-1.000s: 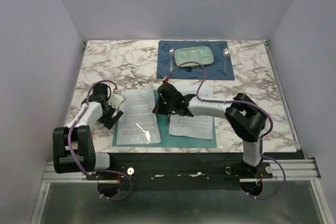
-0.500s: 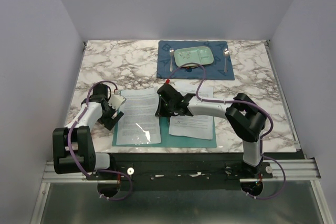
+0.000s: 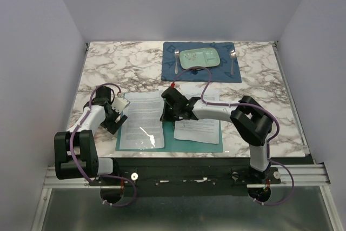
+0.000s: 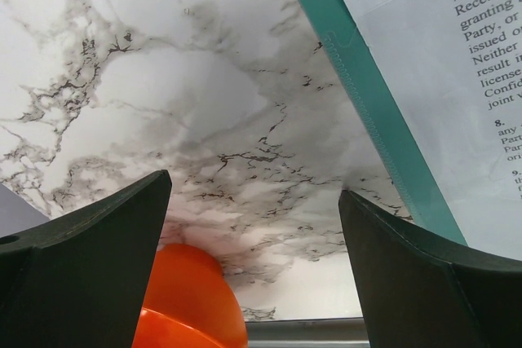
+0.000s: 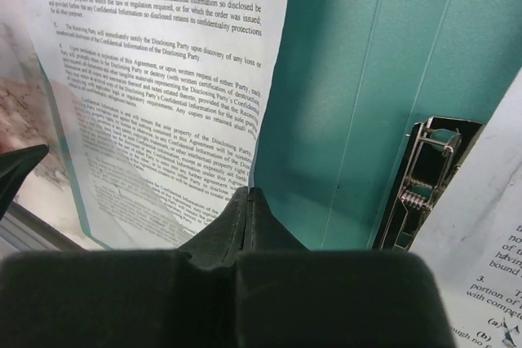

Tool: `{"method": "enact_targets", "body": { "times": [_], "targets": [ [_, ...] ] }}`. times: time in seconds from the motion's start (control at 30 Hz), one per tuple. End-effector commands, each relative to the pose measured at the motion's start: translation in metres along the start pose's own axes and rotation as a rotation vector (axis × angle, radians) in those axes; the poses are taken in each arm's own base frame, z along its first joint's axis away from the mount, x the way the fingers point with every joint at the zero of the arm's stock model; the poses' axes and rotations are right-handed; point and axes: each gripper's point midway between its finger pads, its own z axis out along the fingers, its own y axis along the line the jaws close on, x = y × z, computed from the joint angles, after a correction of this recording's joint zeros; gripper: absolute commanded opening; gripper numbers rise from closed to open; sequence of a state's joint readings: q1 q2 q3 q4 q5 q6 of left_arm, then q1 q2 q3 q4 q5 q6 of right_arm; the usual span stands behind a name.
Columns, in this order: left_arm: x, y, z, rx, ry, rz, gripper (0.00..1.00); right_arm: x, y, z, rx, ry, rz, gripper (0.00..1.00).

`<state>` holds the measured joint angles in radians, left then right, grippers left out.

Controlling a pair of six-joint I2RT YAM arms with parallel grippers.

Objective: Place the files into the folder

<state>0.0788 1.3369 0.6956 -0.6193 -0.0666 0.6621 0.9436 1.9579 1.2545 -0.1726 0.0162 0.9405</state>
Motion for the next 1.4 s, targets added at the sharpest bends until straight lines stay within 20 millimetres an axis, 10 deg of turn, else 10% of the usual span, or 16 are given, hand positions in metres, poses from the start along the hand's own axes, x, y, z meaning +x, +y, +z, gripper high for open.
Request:
{"method": "enact_targets", "body": {
  "times": [0.0, 1.0, 1.2, 1.37],
  "targets": [
    [-0.002, 0.000, -0.003, 0.002, -0.023, -0.002, 0.99, -0.010, -0.010, -0.002, 0.060, -0.087, 0.062, 0.00],
    [-0.007, 0.004, -0.013, -0.012, -0.043, -0.009, 0.99, 0.022, -0.003, -0.002, 0.099, -0.056, 0.047, 0.01],
    [-0.016, 0.014, -0.024, -0.039, -0.066, -0.024, 0.99, 0.021, -0.008, -0.005, 0.148, -0.051, 0.028, 0.50],
    [-0.033, 0.024, -0.045, -0.046, -0.118, -0.045, 0.99, 0.010, -0.003, -0.021, 0.138, -0.081, -0.004, 0.59]
  ]
}}
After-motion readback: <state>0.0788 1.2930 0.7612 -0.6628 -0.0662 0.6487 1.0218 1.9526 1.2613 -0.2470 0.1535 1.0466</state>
